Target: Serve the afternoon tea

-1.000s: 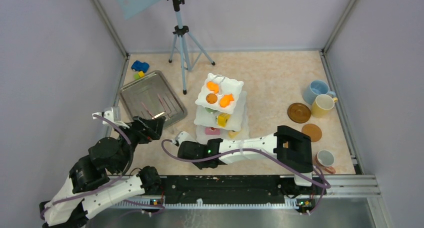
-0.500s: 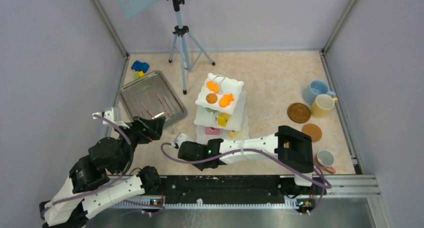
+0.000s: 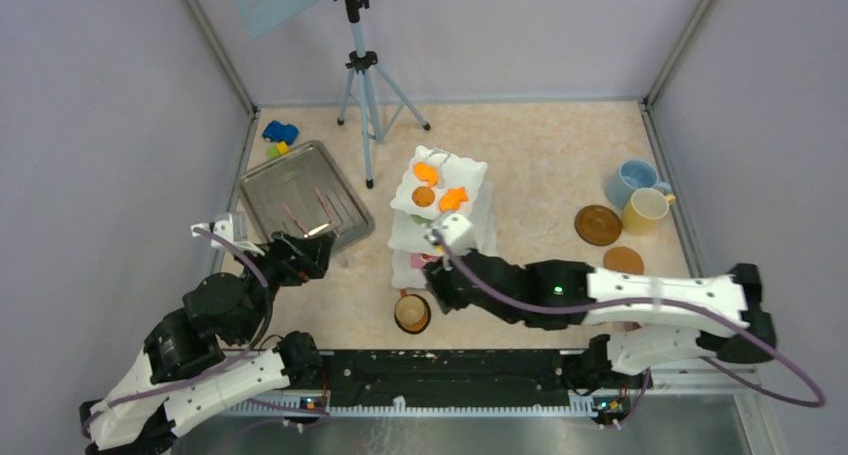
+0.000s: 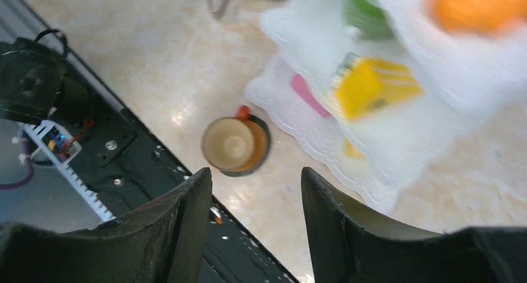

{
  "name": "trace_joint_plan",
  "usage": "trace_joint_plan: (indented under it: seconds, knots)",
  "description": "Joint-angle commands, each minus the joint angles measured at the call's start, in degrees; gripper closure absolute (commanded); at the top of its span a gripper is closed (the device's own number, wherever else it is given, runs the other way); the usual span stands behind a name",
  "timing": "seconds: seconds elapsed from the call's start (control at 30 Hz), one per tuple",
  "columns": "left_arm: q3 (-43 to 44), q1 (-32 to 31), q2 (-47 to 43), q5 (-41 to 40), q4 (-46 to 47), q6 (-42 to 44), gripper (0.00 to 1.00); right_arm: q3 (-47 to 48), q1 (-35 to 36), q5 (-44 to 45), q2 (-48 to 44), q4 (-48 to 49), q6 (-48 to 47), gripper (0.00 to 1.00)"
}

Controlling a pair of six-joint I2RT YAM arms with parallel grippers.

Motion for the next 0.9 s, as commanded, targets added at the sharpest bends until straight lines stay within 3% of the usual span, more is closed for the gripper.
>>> trace_joint_plan:
  seconds: [0.0,0.17,0.3,0.47,0.6,0.87]
  knots:
    - [-1.9,0.2,1.6,0.8,4.6,1.5,0.01,-14.1,-1.9,13.7,-14.2,-6.0,11.1,0.45]
    - [-2.4,0.1,3.5,1.3,7.0,3.2,0.01,-27.4,-16.2,14.4,-28.9,-14.8,28.7,0.43]
    - [-2.6,0.1,5.2,1.9,8.4,3.8,0.01,-34.3,-29.9,14.5,-36.7,-20.1,41.5,0.34]
    - [-2.8,0.1,6.0,2.9,9.3,3.8,0.01,-39.1,-45.3,12.3,-36.2,-18.2,44.6,0.22]
    - [-2.5,0.1,6.3,3.3,9.1,3.6,0.01,-41.9,-56.3,6.4,-31.3,-11.3,41.6,0.17]
    - [-2.5,0.1,5.1,3.4,7.3,2.0,0.01,-48.5,-58.6,0.5,-28.1,-6.6,44.2,0.19]
